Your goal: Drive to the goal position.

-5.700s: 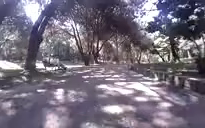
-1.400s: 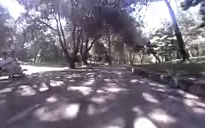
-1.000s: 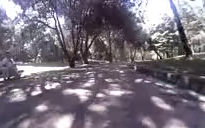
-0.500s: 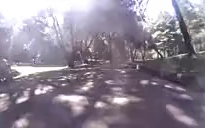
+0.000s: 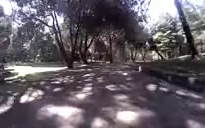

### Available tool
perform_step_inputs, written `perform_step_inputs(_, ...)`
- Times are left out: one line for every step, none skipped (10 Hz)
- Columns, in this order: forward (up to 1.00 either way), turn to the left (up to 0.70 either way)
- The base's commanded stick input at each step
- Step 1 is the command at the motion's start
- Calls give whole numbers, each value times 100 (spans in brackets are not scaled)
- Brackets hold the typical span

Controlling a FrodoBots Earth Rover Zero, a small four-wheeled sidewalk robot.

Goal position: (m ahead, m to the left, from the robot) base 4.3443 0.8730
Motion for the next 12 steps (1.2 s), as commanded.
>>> perform_step_inputs(85, 0)
perform_step_inputs(85, 0)
perform_step_inputs(85, 0)
perform_step_inputs(85, 0)
perform_step_inputs(85, 0)
perform_step_inputs(85, 0)
perform_step_inputs(85, 0)
perform_step_inputs(85, 0)
perform_step_inputs(85, 0)
perform_step_inputs(85, 0)
perform_step_inputs(85, 0)
perform_step_inputs(85, 0)
